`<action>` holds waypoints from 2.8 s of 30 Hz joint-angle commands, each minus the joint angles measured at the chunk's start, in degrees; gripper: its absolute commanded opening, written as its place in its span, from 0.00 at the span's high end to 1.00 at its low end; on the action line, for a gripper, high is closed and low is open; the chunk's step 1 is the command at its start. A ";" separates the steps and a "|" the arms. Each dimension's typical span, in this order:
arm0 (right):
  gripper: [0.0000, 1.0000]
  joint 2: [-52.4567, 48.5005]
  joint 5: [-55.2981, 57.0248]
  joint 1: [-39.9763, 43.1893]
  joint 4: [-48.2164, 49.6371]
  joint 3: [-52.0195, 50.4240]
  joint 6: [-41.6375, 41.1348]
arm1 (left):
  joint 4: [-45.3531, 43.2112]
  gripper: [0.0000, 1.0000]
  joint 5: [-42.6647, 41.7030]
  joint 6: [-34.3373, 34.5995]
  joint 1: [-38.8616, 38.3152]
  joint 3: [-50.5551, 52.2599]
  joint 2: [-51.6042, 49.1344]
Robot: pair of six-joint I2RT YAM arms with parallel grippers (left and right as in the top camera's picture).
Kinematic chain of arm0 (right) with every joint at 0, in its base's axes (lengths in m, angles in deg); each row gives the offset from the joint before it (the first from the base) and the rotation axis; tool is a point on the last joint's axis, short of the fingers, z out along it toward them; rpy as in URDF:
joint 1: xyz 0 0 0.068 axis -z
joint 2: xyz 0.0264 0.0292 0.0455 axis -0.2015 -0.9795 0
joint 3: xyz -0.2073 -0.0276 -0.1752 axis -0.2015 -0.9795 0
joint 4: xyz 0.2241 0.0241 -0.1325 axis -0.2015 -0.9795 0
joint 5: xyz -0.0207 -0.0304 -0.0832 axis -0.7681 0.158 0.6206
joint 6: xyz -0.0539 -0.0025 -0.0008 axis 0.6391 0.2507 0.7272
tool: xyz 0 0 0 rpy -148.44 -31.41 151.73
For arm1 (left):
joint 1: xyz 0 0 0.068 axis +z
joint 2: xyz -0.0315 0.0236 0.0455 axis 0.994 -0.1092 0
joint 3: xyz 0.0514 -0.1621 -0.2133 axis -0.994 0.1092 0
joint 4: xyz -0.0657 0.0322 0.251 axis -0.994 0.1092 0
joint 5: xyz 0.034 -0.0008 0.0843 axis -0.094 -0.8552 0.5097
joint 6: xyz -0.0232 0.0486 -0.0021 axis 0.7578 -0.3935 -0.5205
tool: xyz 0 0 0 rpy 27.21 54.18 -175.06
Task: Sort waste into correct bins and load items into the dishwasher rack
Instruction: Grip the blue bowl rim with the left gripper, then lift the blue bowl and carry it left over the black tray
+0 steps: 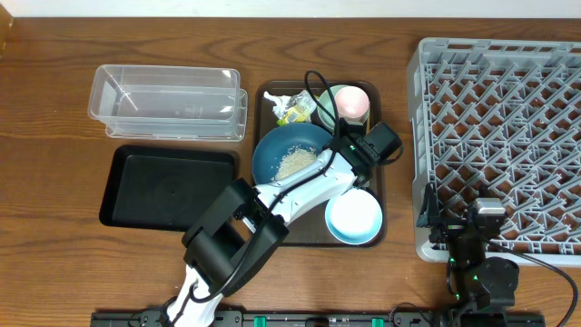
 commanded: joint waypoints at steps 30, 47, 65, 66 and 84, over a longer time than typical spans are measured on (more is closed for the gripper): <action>0.01 0.31 0.20 -0.44 -0.24 -0.07 0.74 | 12.46 0.94 1.03 -3.08 0.35 0.39 18.56; 0.01 0.31 0.20 -0.44 -0.24 -0.07 0.74 | 20.70 0.94 -14.34 -5.73 14.95 0.39 33.18; 0.01 0.31 0.20 -0.44 -0.24 -0.07 0.74 | 22.21 0.94 -39.10 -13.18 33.38 0.48 34.75; 0.01 0.31 0.20 -0.44 -0.24 -0.07 0.74 | 22.38 0.94 -39.78 -13.20 33.94 0.52 34.75; 0.01 0.31 0.20 -0.44 -0.24 -0.07 0.74 | 18.86 0.94 -60.33 -17.99 51.98 10.16 38.10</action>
